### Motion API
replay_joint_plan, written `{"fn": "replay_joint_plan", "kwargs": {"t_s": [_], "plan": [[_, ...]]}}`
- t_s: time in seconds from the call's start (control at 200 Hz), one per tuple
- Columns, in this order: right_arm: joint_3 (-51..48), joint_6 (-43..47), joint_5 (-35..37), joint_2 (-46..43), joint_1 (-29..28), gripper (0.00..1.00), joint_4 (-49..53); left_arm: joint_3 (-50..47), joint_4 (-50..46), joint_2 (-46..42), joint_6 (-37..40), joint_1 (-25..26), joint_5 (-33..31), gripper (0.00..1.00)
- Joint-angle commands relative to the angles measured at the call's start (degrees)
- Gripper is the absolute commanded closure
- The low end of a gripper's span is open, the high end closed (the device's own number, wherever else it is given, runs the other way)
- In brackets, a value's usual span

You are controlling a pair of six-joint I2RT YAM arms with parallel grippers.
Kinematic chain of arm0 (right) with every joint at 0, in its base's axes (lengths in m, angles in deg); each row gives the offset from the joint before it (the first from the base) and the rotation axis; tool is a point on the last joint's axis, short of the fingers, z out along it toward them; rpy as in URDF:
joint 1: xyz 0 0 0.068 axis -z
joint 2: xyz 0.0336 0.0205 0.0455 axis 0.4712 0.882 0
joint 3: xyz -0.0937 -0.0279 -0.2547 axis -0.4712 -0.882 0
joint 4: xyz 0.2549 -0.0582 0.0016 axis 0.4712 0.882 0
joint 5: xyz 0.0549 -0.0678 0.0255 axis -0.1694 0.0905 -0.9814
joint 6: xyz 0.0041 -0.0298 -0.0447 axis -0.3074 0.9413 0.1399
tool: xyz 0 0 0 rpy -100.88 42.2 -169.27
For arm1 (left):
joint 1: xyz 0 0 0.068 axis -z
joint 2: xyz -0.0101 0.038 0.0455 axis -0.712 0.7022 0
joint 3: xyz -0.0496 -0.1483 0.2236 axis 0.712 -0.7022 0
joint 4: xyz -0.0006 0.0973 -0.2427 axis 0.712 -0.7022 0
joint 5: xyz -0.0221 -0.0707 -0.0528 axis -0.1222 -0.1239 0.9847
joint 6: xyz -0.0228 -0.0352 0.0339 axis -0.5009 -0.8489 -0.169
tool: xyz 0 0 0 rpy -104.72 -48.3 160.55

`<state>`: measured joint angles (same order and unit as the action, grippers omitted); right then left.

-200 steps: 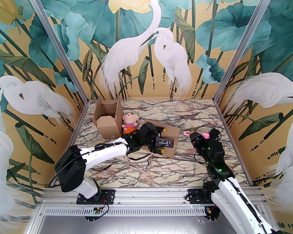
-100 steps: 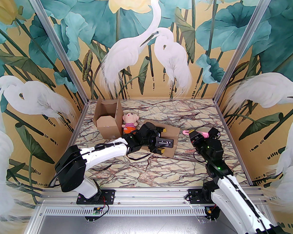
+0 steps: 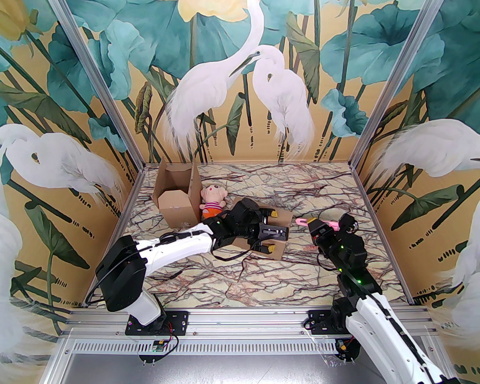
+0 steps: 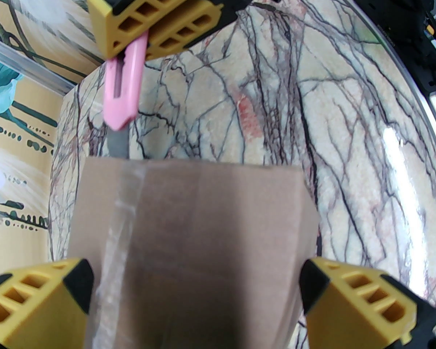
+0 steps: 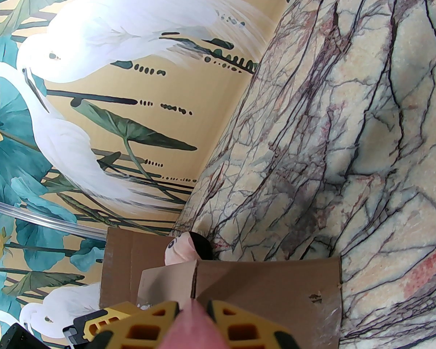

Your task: Unpack the express box

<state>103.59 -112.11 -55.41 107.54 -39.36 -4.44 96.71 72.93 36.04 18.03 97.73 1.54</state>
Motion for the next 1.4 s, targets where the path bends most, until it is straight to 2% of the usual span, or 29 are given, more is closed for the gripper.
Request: {"fn": "replay_joint_plan", "kwargs": {"t_s": [0.0, 0.19, 0.32, 0.415, 0.605, 0.865, 1.11, 1.255, 1.395], "plan": [[-0.92, -0.76, -6.4, 0.79, -0.4, 1.0, -1.23, 2.58, 1.32, 1.64, -0.89, 0.22, 1.74, 0.01], [-0.87, -0.61, -10.54, 3.6, -0.36, 1.0, -2.41, 3.56, 2.84, 3.3, -1.36, -0.42, 2.29, 0.01], [0.15, 2.04, -13.78, 4.46, -0.12, 1.0, -0.99, 4.05, 3.07, 2.53, -3.17, -2.49, 6.03, 0.01], [-0.21, 2.69, -16.44, 5.14, 0.49, 1.0, -1.62, 4.27, 1.11, 1.57, -3.8, -4.3, 9.18, 0.01], [-0.55, 4.32, -21.03, 6.05, 1.98, 1.0, -2.12, 4.02, -2.69, 0.9, -1.89, -5.55, 10.0, 0.01], [-1.53, 1.64, -23.7, 9.89, 2.19, 1.0, -6.82, 3.44, 4.39, 2.52, -3.56, -5.67, 5.75, 0.01], [-2.22, -4.96, -22.61, 5.7, 2.06, 1.0, -3.6, 4.54, 8.93, 4.24, -5.98, -5.49, 1.43, 0.0], [-1.89, -5.04, -23.23, 3.77, 1.93, 1.0, 2.01, 4.63, 9.82, 4.57, -6.45, -5.4, -0.45, 0.0], [-2.18, -6.83, -23.52, 3.83, 1.87, 1.0, 0.8, 5.26, 8.77, 5.28, -6.48, -5.32, -2.36, 0.0]]}}
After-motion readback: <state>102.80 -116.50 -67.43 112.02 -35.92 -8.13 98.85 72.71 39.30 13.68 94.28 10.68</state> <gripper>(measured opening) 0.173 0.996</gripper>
